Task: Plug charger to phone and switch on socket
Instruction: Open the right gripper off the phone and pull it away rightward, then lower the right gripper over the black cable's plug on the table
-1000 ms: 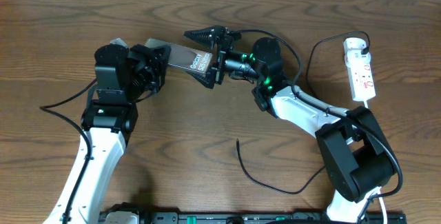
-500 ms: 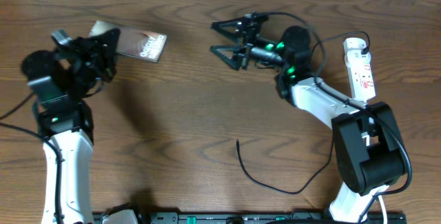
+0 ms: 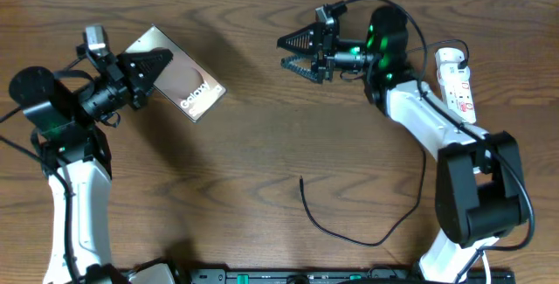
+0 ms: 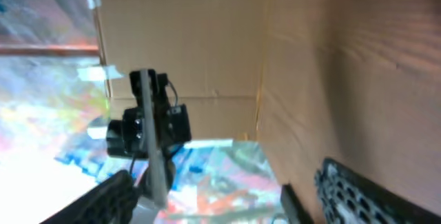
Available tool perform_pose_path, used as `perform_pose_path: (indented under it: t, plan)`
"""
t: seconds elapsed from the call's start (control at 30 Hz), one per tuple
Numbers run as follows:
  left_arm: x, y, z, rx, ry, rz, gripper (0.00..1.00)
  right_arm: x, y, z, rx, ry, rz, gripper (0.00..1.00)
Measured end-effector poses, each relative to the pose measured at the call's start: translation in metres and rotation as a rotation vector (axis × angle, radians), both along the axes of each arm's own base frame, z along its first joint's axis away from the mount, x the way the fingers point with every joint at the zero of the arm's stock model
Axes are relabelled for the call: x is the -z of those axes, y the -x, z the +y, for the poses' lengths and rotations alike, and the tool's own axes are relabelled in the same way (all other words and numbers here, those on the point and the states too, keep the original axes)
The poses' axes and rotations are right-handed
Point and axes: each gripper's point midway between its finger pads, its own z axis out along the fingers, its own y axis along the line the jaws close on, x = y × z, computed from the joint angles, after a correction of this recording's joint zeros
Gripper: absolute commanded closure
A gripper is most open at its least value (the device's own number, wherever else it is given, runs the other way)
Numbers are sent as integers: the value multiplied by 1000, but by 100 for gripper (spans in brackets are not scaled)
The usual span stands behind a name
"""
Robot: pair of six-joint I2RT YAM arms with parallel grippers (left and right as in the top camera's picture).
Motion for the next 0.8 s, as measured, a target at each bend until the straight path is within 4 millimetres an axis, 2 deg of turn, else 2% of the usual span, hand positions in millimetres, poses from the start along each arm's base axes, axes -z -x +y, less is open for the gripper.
perform_pose_path:
  t: [0.13, 0.23, 0.33, 0.47, 0.6, 0.7, 0.8]
  plan:
    - [1, 2, -2, 25, -4, -9, 92, -16, 3, 2, -9, 69, 7, 9]
    - [1, 2, -2, 29, -6, -14, 93, -19, 11, -2, 26, 193, 55, 7]
    - [1, 2, -4, 32, -6, -14, 93, -18, 24, -12, 85, 409, 68, 5]
    - [1, 3, -16, 65, -10, -20, 93, -22, 42, -18, 124, 689, -38, 6]
    - [2, 7, -34, 127, -23, -39, 93, -12, 68, -31, 129, 954, -105, 7]
    - [9, 11, -43, 197, -21, -36, 93, 9, 86, -46, 126, 1157, -109, 6]
    - [24, 10, -45, 249, 2, 6, 92, 27, 93, -60, 140, 1292, -103, 6]
